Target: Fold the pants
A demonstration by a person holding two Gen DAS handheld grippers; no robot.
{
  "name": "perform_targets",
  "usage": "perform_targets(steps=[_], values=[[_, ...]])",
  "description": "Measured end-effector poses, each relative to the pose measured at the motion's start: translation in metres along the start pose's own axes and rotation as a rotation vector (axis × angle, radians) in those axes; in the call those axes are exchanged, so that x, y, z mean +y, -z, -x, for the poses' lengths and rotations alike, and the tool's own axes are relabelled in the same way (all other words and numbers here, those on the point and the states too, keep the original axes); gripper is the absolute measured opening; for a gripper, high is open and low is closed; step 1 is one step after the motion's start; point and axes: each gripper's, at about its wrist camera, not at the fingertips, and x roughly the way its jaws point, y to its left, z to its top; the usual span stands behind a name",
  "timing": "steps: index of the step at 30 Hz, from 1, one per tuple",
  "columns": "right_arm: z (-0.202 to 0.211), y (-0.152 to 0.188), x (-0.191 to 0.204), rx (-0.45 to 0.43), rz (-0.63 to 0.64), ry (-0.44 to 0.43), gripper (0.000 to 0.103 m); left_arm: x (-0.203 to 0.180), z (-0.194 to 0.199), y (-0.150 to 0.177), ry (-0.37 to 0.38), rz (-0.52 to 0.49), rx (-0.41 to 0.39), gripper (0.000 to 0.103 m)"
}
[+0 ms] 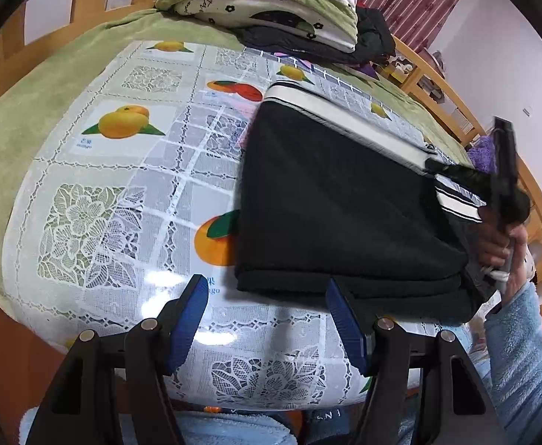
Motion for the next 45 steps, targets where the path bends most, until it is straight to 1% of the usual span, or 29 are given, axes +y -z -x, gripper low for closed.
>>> perform_targets(steps=[2,3,5,7,8,9,12,14,15,16,17,19,20,21,22,24,25,26,27,28,29,30,33,35,36,37,38,42,45], values=[[0.004,-0.006,-0.030,-0.015,-0.156,-0.093,0.007,0.002,-0.001,-0.001,0.032,0.027,-0.005,0.064],[-0.002,-0.005,-0.036,0.006,-0.189,-0.090,0.008,0.004,-0.003,-0.001,0.059,0.052,-0.004,0.064],[-0.023,0.003,-0.034,0.083,-0.172,-0.033,0.010,0.009,-0.010,0.000,0.126,0.107,0.006,0.064],[-0.021,0.011,-0.027,0.081,-0.128,-0.011,0.015,0.013,-0.018,0.002,0.168,0.157,0.019,0.064],[-0.016,0.015,-0.025,0.081,-0.123,-0.008,0.024,0.014,-0.021,0.004,0.182,0.183,0.023,0.064],[-0.008,0.020,-0.024,0.079,-0.127,0.007,0.029,0.017,-0.025,0.006,0.192,0.222,0.016,0.064],[0.028,0.050,-0.026,0.025,-0.165,-0.003,0.031,0.023,-0.030,0.007,0.241,0.301,-0.024,0.063],[0.044,0.071,-0.025,0.023,-0.155,0.032,0.031,0.023,-0.035,0.005,0.251,0.325,-0.029,0.062],[0.052,0.084,-0.025,0.024,-0.139,0.067,0.031,0.019,-0.037,0.001,0.239,0.323,-0.030,0.062],[0.056,0.091,-0.024,0.031,-0.125,0.089,0.031,0.014,-0.038,-0.002,0.217,0.312,-0.033,0.059],[0.064,0.103,-0.025,0.047,-0.097,0.127,0.031,0.006,-0.038,-0.006,0.165,0.282,-0.043,0.056],[0.078,0.119,-0.032,0.017,-0.100,0.215,0.033,-0.009,-0.035,-0.011,0.079,0.223,-0.075,0.037],[0.083,0.126,-0.037,0.003,-0.115,0.250,0.045,-0.021,-0.031,-0.013,0.052,0.178,-0.102,0.033],[0.089,0.132,-0.044,-0.006,-0.135,0.277,0.057,-0.031,-0.025,-0.015,0.042,0.143,-0.120,0.025],[0.094,0.135,-0.050,-0.005,-0.150,0.274,0.060,-0.043,-0.019,-0.018,0.028,0.099,-0.143,0.021],[0.100,0.144,-0.068,0.019,-0.187,0.229,0.060,-0.076,-0.006,-0.024,0.004,-0.018,-0.195,0.017],[0.102,0.146,-0.072,0.030,-0.184,0.206,0.061,-0.086,-0.002,-0.028,-0.009,-0.059,-0.200,0.017],[0.107,0.149,-0.076,0.032,-0.174,0.201,0.067,-0.100,0.001,-0.030,-0.019,-0.098,-0.208,0.017],[0.112,0.151,-0.078,0.011,-0.172,0.242,0.073,-0.114,0.004,-0.033,-0.009,-0.128,-0.215,0.017],[0.120,0.156,-0.082,-0.031,-0.177,0.318,0.074,-0.126,0.007,-0.034,0.004,-0.147,-0.220,0.017],[0.124,0.160,-0.083,-0.049,-0.184,0.355,0.076,-0.137,0.009,-0.035,0.020,-0.168,-0.223,0.016],[0.130,0.165,-0.090,-0.064,-0.201,0.366,0.076,-0.150,0.011,-0.035,0.036,-0.196,-0.227,0.014],[0.139,0.180,-0.112,-0.093,-0.242,0.346,0.077,-0.187,0.016,-0.030,0.069,-0.254,-0.249,0.014],[0.142,0.193,-0.128,-0.091,-0.253,0.416,0.077,-0.214,0.013,-0.028,0.114,-0.287,-0.239,0.013],[0.143,0.196,-0.133,-0.095,-0.241,0.426,0.077,-0.224,0.012,-0.026,0.126,-0.303,-0.235,0.013],[0.145,0.201,-0.138,-0.096,-0.218,0.411,0.077,-0.240,0.009,-0.024,0.133,-0.333,-0.230,0.013],[0.147,0.205,-0.143,-0.091,-0.202,0.370,0.076,-0.253,0.005,-0.022,0.138,-0.358,-0.229,0.013],[0.163,0.215,-0.151,-0.126,-0.233,0.316,0.077,-0.311,-0.013,-0.007,0.211,-0.448,-0.185,0.013],[0.185,0.222,-0.157,-0.199,-0.266,0.325,0.077,-0.348,-0.031,0.006,0.278,-0.486,-0.123,0.013]])
